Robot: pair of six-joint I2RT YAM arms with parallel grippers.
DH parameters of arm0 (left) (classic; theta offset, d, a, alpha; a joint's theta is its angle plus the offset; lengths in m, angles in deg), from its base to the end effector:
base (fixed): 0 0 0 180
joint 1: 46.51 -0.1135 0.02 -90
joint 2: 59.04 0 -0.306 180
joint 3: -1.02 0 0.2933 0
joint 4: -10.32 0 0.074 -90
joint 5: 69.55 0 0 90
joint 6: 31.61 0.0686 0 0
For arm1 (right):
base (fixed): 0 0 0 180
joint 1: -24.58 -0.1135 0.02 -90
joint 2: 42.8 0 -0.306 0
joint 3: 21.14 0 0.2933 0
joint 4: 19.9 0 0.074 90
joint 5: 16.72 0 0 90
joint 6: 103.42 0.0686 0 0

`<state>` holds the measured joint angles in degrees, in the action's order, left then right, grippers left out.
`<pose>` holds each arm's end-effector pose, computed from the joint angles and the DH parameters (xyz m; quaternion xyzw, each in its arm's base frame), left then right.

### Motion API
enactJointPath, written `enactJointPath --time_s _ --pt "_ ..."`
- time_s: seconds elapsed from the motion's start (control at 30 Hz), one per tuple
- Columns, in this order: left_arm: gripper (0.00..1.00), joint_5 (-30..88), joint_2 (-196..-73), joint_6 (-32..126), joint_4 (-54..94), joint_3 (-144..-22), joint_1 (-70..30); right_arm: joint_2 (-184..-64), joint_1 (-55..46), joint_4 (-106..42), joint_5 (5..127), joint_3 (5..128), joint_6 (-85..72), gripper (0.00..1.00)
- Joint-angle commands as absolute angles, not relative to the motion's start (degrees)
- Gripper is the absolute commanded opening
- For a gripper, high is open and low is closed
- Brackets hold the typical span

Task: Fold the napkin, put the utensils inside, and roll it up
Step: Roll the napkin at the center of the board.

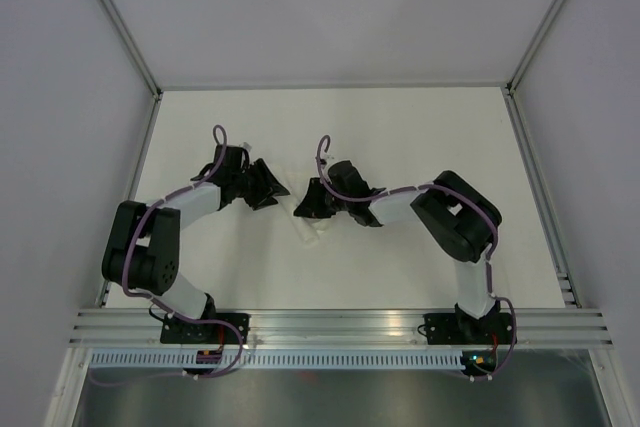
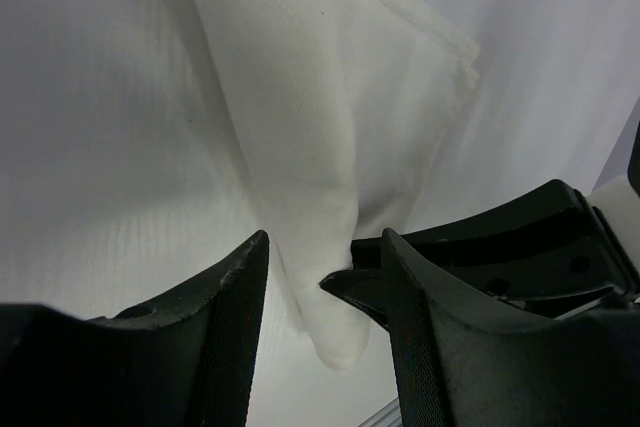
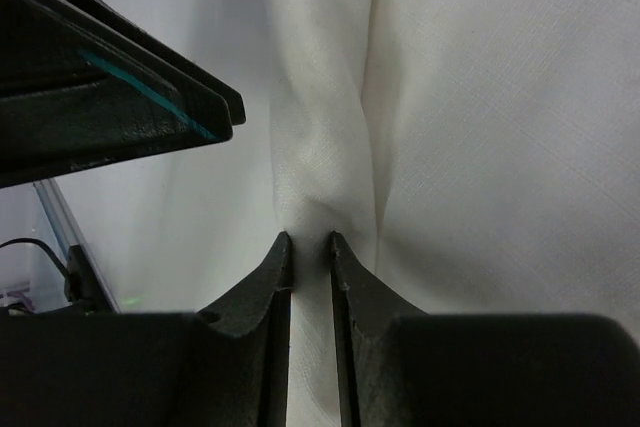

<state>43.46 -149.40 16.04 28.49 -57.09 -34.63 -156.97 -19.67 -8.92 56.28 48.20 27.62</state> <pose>0.3442 -0.0998 0.1573 -0.1771 0.9074 -0.3183 0.2098 0.3221 0.3418 0.1081 -0.0940 0.8703 0.4113 0.2540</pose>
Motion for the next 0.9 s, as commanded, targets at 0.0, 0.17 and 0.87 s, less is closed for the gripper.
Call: enactJointPath --time_s 0.0,0.17,0.87 --pt "0.54 42.6 -147.5 16.2 23.4 -54.9 -34.5 -162.5 -18.9 -17.7 53.6 45.1 28.2 0.01" --pt "0.55 41.5 -148.7 17.4 22.7 -53.5 -34.6 -164.3 -17.7 -20.3 53.9 45.3 28.8 0.00" --pt "0.51 41.8 -161.2 13.7 14.5 -54.0 -34.3 -170.6 -12.2 -11.0 40.8 41.6 32.8 0.00"
